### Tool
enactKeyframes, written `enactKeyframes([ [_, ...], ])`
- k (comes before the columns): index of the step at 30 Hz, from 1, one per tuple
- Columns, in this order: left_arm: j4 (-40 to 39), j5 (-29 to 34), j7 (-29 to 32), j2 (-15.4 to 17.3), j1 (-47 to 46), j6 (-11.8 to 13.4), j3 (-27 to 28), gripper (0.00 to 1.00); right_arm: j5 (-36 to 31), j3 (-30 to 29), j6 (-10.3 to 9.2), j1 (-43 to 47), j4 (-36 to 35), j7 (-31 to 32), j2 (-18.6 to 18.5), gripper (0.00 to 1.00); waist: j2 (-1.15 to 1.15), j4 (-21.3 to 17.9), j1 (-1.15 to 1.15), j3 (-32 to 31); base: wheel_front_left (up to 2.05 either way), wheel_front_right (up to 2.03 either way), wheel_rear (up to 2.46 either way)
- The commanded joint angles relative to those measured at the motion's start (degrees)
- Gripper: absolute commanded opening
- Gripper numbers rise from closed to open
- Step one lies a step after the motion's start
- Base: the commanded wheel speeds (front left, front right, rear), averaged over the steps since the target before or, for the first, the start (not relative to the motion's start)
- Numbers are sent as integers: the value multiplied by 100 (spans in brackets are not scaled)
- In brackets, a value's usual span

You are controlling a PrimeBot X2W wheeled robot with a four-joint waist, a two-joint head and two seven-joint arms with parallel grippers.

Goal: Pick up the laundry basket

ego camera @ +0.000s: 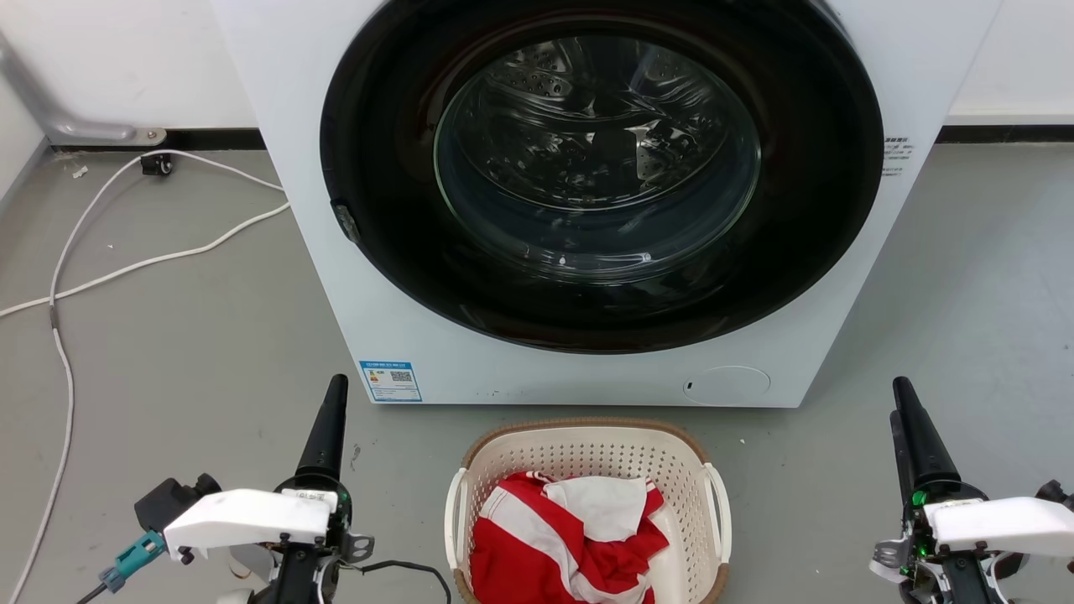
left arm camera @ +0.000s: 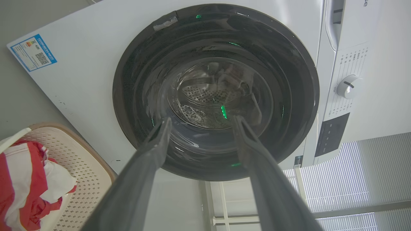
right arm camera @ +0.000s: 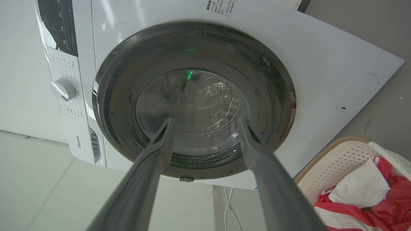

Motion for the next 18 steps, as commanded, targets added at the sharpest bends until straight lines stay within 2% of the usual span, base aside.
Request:
enactKeyframes([
  [1,-126,144,-41,25,-180,-10,-28,100,-188,16,5,-62,-122,-49,-15,100,0,0,0,3,0,0,0],
  [18,-181,2453,-379,16,-207,85,-332,100,-2792,-1,7,-88,-265,-212,-13,100,0,29,0,0,0,0,0],
])
